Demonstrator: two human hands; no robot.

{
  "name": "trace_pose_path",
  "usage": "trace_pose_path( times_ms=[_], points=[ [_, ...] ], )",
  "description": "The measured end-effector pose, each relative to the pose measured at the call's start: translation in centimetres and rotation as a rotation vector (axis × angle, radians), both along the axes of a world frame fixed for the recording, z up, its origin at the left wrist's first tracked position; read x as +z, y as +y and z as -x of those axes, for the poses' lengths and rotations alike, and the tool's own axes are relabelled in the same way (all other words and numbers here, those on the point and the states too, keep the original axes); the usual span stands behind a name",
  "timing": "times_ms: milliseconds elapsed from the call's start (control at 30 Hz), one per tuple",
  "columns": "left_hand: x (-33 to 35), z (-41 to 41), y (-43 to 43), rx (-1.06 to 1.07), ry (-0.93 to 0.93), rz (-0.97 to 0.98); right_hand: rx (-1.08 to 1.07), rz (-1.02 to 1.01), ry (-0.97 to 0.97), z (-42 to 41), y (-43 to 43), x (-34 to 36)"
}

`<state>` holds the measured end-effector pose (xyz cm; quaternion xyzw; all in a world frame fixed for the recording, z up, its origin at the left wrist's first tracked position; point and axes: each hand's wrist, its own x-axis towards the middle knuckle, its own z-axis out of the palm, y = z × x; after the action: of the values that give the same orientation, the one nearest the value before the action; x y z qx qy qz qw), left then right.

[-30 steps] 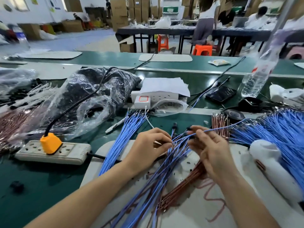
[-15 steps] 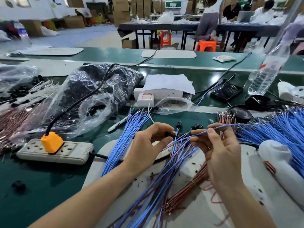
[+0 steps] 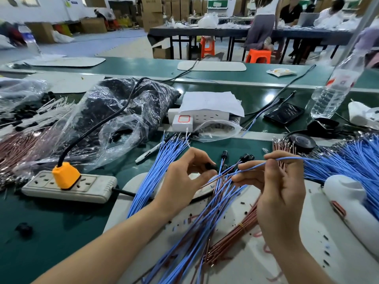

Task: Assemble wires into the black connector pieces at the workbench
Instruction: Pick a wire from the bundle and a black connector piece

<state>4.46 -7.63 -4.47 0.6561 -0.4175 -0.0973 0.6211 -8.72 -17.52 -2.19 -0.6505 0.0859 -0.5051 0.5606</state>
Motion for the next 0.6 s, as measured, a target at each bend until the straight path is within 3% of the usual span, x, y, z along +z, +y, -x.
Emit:
trace_pose_path(
  times_ms=[333,600],
  points=[
    [0.35,0.12,0.07,0.006,-0.264,-0.097,-0.078,0.118,-0.070,0.01,0.34,-0.10],
    [0.51,0.21,0.19,0.012,-0.278,-0.120,-0.080,0.277,-0.085,-0.14,0.88,-0.29]
  ],
)
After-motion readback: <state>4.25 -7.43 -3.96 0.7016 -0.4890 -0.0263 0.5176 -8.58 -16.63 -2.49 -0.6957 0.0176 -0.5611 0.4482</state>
